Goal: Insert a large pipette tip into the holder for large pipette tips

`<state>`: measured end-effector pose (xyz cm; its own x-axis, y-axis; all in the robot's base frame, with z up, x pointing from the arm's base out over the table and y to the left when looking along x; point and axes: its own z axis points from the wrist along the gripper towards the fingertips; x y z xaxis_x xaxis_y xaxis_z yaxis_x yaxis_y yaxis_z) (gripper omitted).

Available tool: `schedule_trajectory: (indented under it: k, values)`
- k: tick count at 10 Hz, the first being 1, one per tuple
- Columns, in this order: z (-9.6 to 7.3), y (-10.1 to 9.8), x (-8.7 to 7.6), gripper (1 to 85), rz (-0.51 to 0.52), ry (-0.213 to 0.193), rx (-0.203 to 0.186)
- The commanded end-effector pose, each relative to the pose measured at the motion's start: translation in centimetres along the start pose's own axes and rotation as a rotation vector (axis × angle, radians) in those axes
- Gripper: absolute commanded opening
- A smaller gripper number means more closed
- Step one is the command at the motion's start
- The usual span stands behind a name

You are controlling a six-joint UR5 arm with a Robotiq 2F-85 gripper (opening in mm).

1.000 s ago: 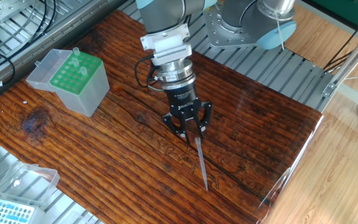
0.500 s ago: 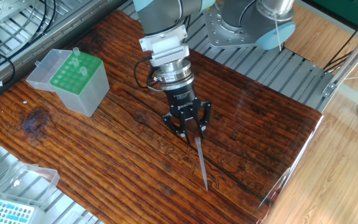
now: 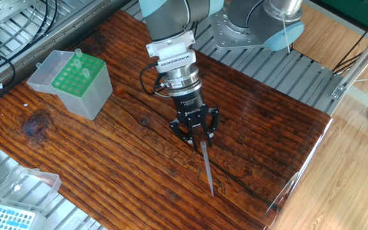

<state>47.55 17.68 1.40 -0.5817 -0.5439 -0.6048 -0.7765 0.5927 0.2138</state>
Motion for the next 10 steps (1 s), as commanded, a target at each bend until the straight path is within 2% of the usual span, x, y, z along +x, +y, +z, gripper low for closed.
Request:
schedule_trajectory:
  k: [1,10]
  values:
    - [-0.1,-0.1,0.0,38.7,0.012,-0.007,-0.003]
    - [-0.1,0.2,1.2,37.0,0.028,0.022,-0.021]
